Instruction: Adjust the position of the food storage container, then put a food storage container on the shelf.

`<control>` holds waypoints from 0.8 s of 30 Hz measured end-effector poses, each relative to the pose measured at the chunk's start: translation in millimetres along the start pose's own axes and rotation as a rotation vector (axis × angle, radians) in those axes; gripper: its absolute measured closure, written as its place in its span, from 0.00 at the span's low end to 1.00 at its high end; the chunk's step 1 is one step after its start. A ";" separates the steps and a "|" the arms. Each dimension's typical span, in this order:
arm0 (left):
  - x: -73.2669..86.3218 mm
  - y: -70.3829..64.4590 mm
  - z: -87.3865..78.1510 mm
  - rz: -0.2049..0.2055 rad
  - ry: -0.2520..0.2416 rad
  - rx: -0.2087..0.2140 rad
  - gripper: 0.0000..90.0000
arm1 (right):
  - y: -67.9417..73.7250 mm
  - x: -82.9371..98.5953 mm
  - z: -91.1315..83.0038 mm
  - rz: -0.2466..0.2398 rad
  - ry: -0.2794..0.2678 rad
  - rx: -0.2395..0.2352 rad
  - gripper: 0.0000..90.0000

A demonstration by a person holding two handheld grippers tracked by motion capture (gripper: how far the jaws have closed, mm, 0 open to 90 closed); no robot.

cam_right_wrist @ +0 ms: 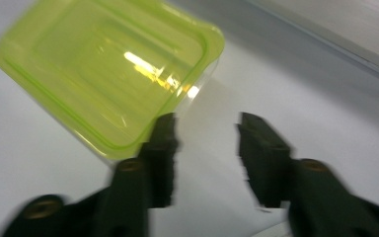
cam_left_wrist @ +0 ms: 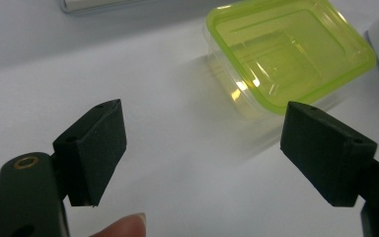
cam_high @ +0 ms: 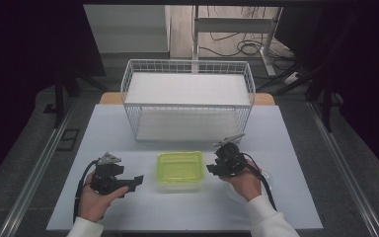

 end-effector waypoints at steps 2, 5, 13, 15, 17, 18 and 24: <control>-0.1 -0.2 -0.7 -0.007 -0.003 0.005 0.20 | -1.3 2.4 -5.2 0.026 -0.031 -0.015 0.41; -0.2 0.4 -1.3 -0.011 0.001 0.013 0.20 | -4.2 5.9 -11.4 0.071 -0.061 -0.063 0.31; -2.8 2.3 -7.4 -0.037 -0.026 0.031 0.20 | -10.5 13.5 -15.4 0.129 -0.105 -0.143 0.26; -2.9 2.4 -7.0 -0.040 -0.026 0.034 0.20 | -10.0 14.0 -15.7 0.131 -0.112 -0.150 0.26; -2.8 2.5 -5.1 -0.043 -0.018 0.040 0.20 | -9.0 14.3 -16.1 0.133 -0.120 -0.169 0.26; -2.7 2.6 -4.2 -0.043 -0.015 0.043 0.20 | -8.3 14.4 -16.0 0.132 -0.121 -0.181 0.27; -7.9 3.6 2.1 -0.090 0.000 0.110 0.24 | -5.4 11.9 -13.4 0.134 -0.105 -0.204 0.29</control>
Point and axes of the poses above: each handheld gripper's, and its own axes: z roughly forward along the jaws, x roughly out of its underside, y roughly to its left, the point moved 1 cm from there along z, roughly forward along the jaws, and after that the axes turned 3 degrees about z, right-handed, at the moved point
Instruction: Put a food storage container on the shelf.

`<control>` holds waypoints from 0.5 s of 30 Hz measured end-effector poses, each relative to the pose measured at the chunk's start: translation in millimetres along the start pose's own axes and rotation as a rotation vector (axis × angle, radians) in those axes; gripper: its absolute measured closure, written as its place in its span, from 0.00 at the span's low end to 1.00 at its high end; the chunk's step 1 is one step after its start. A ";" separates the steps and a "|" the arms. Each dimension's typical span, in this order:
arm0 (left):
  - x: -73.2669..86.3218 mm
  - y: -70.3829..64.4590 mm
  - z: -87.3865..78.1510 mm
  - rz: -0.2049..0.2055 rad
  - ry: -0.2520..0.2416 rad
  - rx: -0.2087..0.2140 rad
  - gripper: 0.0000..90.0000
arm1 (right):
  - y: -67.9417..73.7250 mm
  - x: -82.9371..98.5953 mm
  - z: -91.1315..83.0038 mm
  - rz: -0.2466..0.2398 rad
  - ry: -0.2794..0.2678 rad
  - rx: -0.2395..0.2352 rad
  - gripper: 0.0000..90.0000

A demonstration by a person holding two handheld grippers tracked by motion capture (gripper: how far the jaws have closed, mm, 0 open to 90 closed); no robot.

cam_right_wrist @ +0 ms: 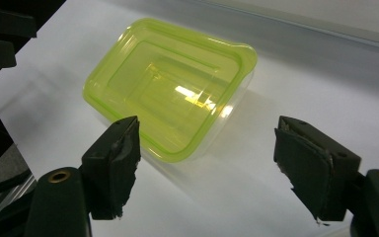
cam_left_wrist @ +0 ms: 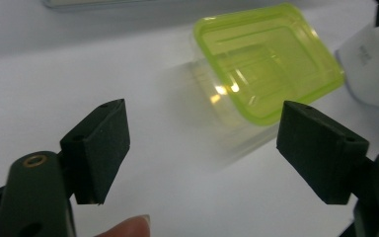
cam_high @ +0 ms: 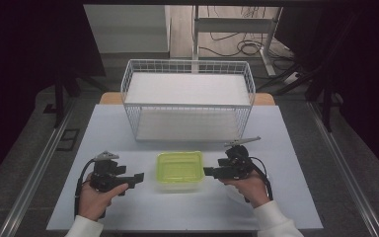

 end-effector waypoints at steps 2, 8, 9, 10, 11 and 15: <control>-3.9 -0.4 1.6 -0.014 -0.002 0.010 0.25 | 0.5 -2.9 0.1 0.003 0.012 -0.001 0.30; -17.3 1.0 2.5 -0.036 -0.009 0.042 0.28 | -1.9 -13.7 0.5 0.046 0.008 0.002 0.32; -19.7 2.0 3.5 -0.044 -0.007 0.043 0.29 | -1.8 -14.9 1.2 0.052 0.009 0.001 0.32; -21.8 3.1 4.7 -0.052 -0.007 0.046 0.29 | -1.9 -16.5 2.3 0.057 0.010 -0.001 0.32; -23.5 3.9 6.1 -0.061 -0.004 0.047 0.30 | -2.2 -18.1 3.8 0.060 0.013 -0.002 0.32; -27.8 6.0 14.8 -0.098 0.014 0.059 0.31 | -6.1 -22.7 11.4 0.096 0.025 -0.018 0.34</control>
Point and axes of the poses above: each handheld gripper's, and its own axes: z roughly forward along the jaws, x roughly out of its underside, y roughly to its left, the point moved 1 cm from there along z, roughly forward along the jaws, and after that the axes turned 3 degrees about z, right-handed, at the moved point
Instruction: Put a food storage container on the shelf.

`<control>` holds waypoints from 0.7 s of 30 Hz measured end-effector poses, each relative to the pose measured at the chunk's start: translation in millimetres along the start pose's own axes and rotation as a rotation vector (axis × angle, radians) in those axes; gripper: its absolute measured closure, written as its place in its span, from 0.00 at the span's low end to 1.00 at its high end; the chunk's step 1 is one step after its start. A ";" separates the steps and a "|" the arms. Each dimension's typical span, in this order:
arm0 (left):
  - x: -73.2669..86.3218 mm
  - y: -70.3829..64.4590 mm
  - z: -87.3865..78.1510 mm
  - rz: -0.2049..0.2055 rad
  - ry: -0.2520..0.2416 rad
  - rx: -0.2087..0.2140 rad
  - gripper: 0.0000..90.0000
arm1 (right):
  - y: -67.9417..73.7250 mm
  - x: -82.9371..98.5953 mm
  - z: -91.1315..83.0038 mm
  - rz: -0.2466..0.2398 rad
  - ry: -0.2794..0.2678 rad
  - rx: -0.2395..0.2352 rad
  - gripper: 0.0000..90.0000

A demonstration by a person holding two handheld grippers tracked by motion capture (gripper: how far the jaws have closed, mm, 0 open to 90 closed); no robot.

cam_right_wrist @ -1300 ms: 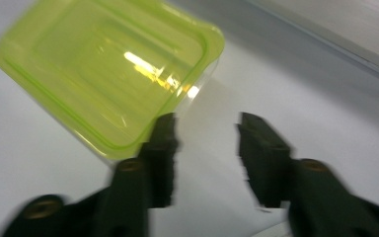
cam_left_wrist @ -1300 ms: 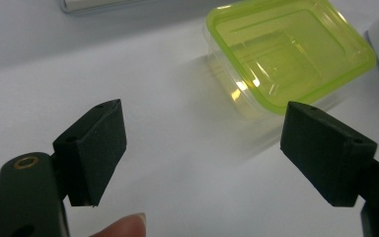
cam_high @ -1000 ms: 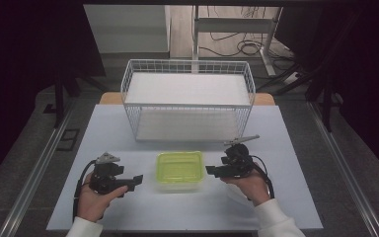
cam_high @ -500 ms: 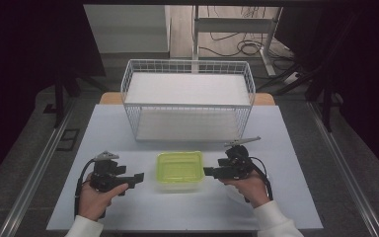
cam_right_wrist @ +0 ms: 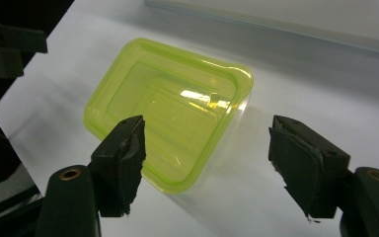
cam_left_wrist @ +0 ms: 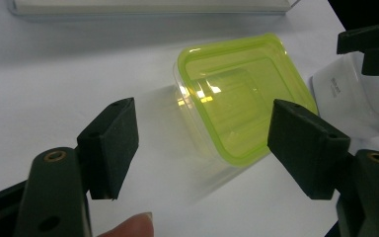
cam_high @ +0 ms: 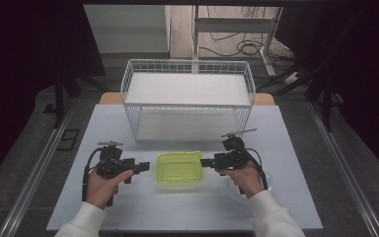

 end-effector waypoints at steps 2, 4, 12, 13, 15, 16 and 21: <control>-1.7 0.9 4.5 -0.016 0.009 0.007 0.32 | -3.2 -1.2 4.3 0.025 0.017 -0.011 0.35; -3.2 1.8 7.5 -0.032 0.014 0.023 0.33 | -5.8 -2.1 8.0 0.036 0.028 -0.008 0.36; -6.5 1.2 23.0 -0.058 0.039 0.065 0.39 | -9.1 -2.2 20.4 0.067 0.066 0.002 0.39; -6.5 1.6 25.4 -0.064 0.045 0.073 0.41 | -9.3 -2.2 21.8 0.073 0.072 0.003 0.39; -6.3 2.3 30.2 -0.070 0.054 0.079 0.43 | -10.7 -1.5 24.4 0.084 0.072 -0.004 0.41; -6.4 2.6 31.8 -0.075 0.056 0.082 0.44 | -11.8 -0.8 26.1 0.101 0.072 -0.013 0.42; -6.9 5.6 38.4 -0.109 0.054 0.105 0.50 | -18.1 2.9 31.3 0.133 0.070 -0.020 0.47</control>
Point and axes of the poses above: each handheld gripper's, and its own axes: z roughly forward along the jaws, x roughly out of its underside, y roughly to its left, the point moved 1 cm from there along z, roughly forward along the jaws, and after that the axes turned 3 degrees about z, right-handed, at the moved point
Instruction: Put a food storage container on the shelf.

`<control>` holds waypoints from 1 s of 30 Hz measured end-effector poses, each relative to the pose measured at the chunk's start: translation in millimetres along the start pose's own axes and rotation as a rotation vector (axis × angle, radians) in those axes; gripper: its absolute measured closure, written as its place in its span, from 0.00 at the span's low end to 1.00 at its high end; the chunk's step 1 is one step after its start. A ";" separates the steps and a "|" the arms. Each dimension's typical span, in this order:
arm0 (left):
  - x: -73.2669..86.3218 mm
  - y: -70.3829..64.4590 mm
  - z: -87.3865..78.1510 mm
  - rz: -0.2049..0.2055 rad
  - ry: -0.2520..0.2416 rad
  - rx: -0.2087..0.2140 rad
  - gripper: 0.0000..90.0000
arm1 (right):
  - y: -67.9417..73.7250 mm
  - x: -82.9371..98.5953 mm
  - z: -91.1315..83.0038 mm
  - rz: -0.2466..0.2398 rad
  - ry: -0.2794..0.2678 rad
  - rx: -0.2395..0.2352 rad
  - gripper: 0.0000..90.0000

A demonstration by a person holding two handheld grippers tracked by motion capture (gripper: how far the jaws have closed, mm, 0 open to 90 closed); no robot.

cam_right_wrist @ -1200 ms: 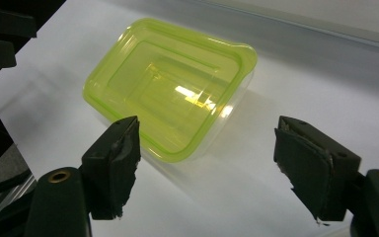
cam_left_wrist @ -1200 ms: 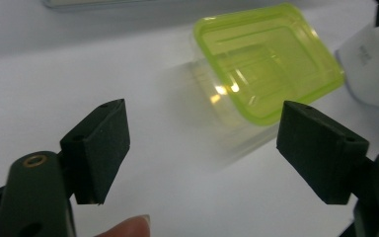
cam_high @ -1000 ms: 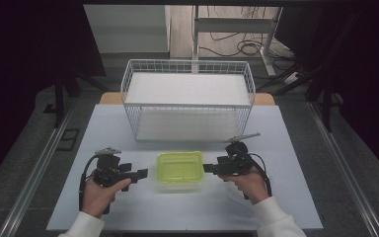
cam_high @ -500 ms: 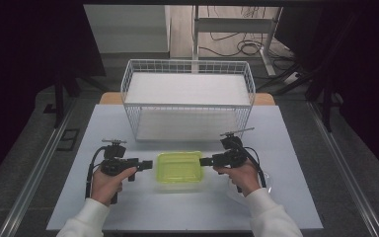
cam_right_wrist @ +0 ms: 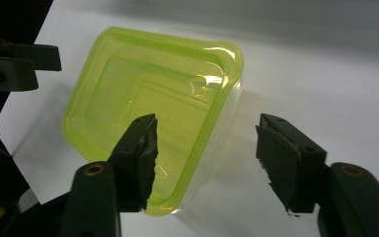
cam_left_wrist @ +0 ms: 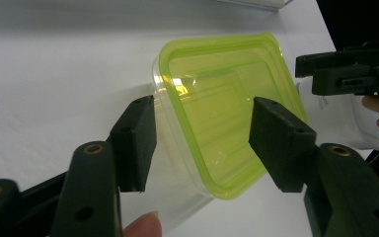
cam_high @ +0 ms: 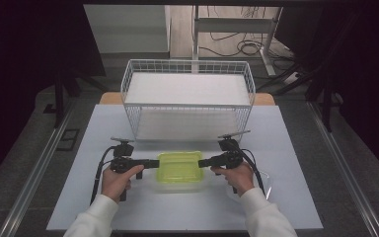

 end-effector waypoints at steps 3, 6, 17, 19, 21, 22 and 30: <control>1.4 1.9 5.0 -0.011 0.016 0.013 0.52 | -0.9 0.8 0.9 0.002 -0.001 -0.007 0.50; 3.2 5.6 9.4 -0.035 0.022 0.022 0.55 | -0.5 0.7 1.5 -0.001 -0.005 -0.010 0.53; 5.2 11.4 18.6 -0.067 0.038 0.037 0.61 | -2.0 0.7 10.4 0.027 0.012 -0.021 0.61; 6.4 14.7 20.7 -0.090 0.035 0.055 0.62 | -2.4 1.0 12.3 0.033 0.016 -0.021 0.62; 7.9 17.4 23.2 -0.104 0.040 0.069 0.64 | -2.2 0.7 12.4 0.037 0.014 -0.028 0.64; 8.4 18.3 24.0 -0.107 0.040 0.075 0.64 | -2.3 0.6 12.3 0.041 0.019 -0.031 0.67; 9.9 17.6 30.7 -0.124 0.050 0.110 0.75 | -1.6 1.1 16.8 0.052 0.055 -0.021 0.72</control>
Point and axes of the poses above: each handheld gripper's, and its own axes: z roughly forward along the jaws, x roughly out of its underside, y roughly to its left, the point moved 1 cm from there along z, roughly forward along the jaws, and after that the axes turned 3 degrees about z, right-handed, at the moved point
